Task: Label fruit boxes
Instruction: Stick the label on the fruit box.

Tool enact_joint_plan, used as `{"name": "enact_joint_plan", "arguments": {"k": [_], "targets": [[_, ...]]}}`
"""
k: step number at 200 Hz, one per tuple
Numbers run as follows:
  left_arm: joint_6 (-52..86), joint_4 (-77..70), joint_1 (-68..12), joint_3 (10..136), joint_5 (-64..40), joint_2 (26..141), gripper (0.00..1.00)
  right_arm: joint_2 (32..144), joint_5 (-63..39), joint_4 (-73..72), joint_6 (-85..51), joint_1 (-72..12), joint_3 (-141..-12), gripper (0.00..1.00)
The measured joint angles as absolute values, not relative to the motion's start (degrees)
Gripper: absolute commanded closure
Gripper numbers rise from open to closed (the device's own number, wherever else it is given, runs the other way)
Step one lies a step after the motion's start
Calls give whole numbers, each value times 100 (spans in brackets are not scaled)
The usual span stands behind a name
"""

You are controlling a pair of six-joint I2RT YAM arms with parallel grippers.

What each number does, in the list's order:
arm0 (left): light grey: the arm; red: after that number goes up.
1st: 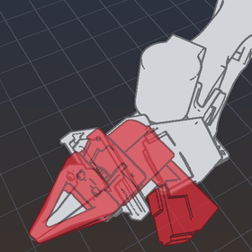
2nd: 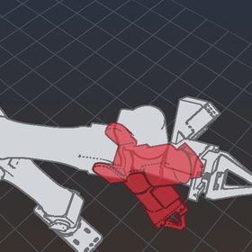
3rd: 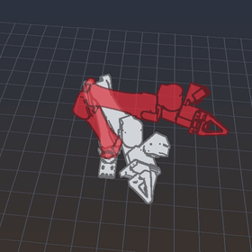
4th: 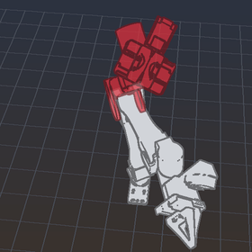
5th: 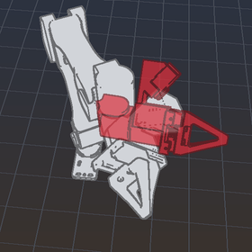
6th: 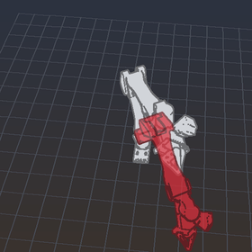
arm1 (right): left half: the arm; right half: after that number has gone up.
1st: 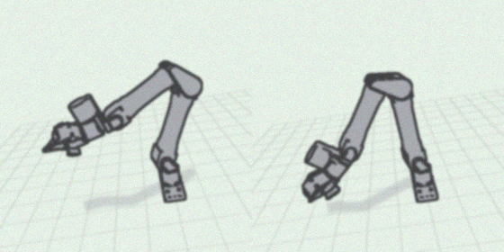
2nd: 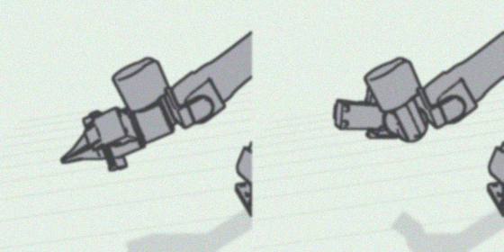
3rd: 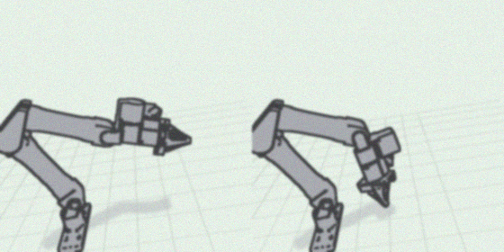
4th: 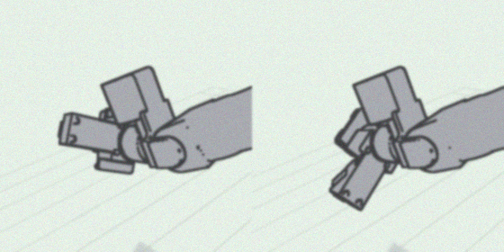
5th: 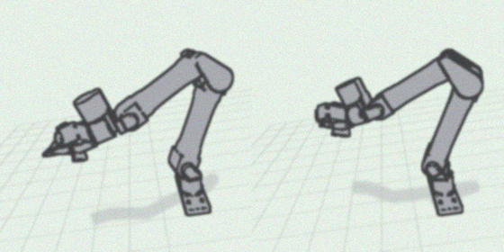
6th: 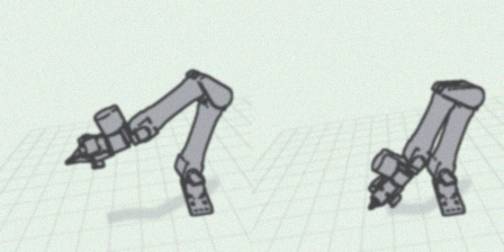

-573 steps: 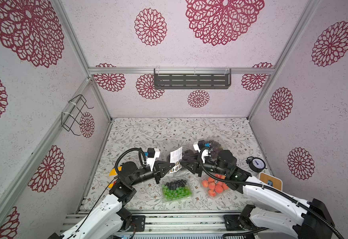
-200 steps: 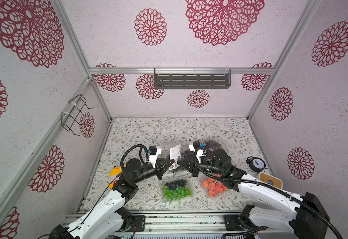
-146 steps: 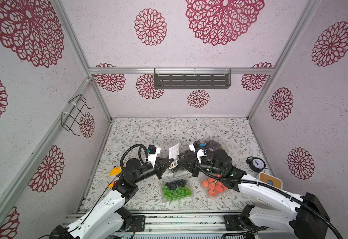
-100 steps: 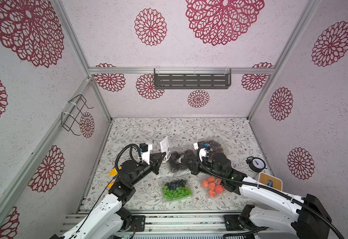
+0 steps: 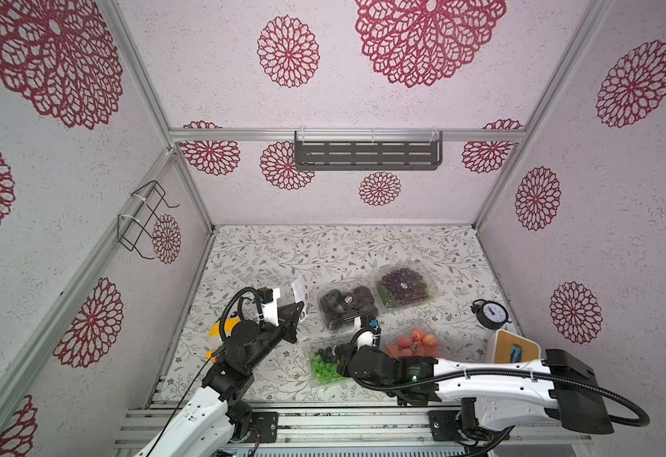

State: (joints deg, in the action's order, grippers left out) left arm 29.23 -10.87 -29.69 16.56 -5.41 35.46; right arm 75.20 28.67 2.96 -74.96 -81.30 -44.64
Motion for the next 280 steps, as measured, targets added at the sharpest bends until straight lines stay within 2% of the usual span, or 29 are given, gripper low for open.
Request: {"name": "enact_joint_plan", "arguments": {"k": [35, 83, 150, 248, 280], "targets": [[3028, -1015, -2969, 1437, -718, 3568, 100, 7762, 3153, 598, -8552, -8158, -4456, 100], [3030, -1037, -2969, 1400, -895, 3570, 100, 8093, 3277, 814, -9253, -8086, -4729, 100], [3028, -1083, -2969, 1190, -991, 3529, 100, 8945, 2720, 932, -9585, -7861, -5216, 100], [3024, -873, -2969, 1022, -1000, 2744, 100, 8967, 2488, 1752, -9751, -7658, -5468, 100], [3022, -766, -2969, 1013, -1002, 2596, 100, 8976, 2316, 1953, -9688, -7555, -5579, 94]]}}
